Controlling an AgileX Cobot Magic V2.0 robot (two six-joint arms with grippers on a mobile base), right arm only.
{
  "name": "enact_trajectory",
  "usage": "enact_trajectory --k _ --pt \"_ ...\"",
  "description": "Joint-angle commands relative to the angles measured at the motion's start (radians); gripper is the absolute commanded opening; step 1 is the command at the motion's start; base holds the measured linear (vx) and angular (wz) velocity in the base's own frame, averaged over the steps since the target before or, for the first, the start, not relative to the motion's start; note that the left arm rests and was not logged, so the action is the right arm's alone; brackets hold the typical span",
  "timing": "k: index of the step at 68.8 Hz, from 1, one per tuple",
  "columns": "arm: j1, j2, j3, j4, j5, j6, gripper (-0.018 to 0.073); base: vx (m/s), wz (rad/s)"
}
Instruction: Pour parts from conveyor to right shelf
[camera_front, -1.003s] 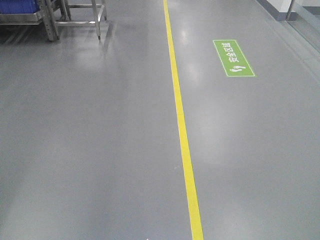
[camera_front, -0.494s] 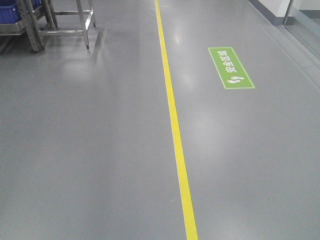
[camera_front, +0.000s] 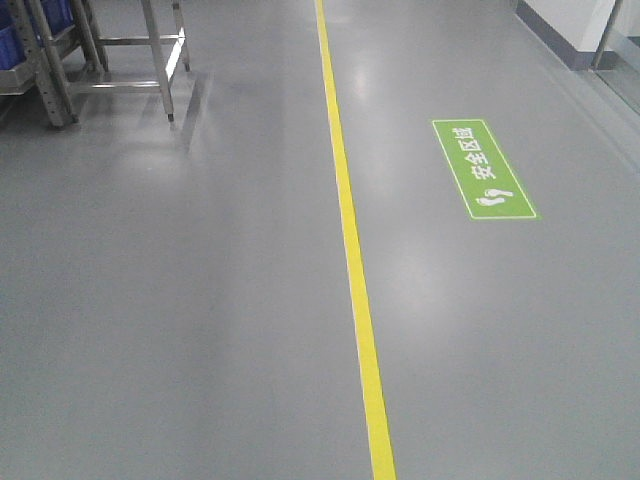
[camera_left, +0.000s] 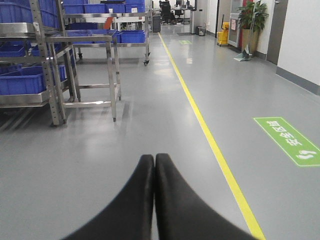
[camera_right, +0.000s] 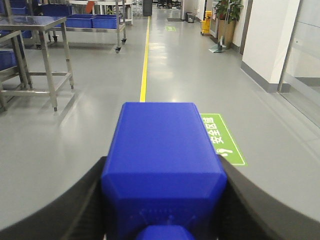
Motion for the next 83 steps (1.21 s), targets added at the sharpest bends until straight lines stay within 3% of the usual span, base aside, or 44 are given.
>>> enact_trajectory --k 1,83 --pt "-0.001 0.012 -0.028 -0.008 -0.081 -0.003 -0.0006 0.65 -0.02" --pt "-0.001 0.012 -0.028 -0.009 -0.081 -0.003 -0.0006 0.76 -0.04"
